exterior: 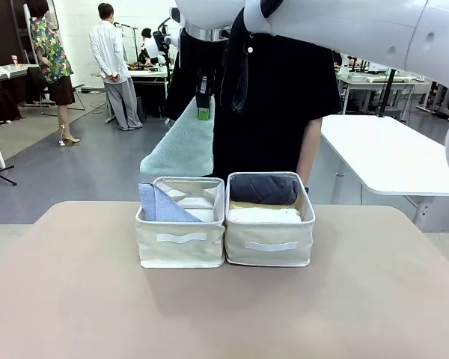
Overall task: Sort the towels based on their folding style.
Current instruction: Pick up another triangle-folded towel from the table and place it in the left Fabric basket.
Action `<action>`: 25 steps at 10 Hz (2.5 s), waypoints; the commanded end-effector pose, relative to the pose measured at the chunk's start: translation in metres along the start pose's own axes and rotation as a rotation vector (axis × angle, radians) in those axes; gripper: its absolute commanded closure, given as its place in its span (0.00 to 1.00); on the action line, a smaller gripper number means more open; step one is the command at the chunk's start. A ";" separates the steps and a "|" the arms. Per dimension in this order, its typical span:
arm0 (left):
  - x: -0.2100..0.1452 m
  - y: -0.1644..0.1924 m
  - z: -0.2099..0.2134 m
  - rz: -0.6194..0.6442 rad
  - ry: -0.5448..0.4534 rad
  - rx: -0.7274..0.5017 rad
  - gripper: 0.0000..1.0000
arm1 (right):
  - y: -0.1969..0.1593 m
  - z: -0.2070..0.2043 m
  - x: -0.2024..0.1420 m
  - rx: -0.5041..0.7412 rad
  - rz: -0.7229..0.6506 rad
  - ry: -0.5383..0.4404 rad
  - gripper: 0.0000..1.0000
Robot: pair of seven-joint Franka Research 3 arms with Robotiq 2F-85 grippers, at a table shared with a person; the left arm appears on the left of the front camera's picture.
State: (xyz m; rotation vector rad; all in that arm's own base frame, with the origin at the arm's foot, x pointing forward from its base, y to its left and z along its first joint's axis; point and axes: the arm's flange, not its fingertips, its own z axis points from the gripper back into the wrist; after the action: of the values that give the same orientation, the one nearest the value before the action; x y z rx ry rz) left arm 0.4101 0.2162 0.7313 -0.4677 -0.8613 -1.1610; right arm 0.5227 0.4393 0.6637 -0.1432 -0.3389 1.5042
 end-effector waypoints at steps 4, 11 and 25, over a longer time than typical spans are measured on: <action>0.000 -0.002 0.000 0.000 -0.005 0.002 0.00 | -0.032 -0.029 0.008 0.039 -0.012 0.025 0.83; 0.000 -0.002 0.000 0.000 -0.005 0.002 0.00 | -0.033 -0.096 0.000 0.149 -0.023 0.084 0.83; 0.000 -0.002 0.000 0.000 -0.005 0.002 0.00 | 0.000 -0.202 0.019 0.158 -0.057 0.159 0.83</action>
State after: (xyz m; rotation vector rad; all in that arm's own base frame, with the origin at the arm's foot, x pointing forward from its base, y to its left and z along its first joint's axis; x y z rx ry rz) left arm 0.4101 0.2162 0.7312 -0.4677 -0.8613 -1.1610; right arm 0.5850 0.4764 0.4790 -0.0784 -0.1045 1.4741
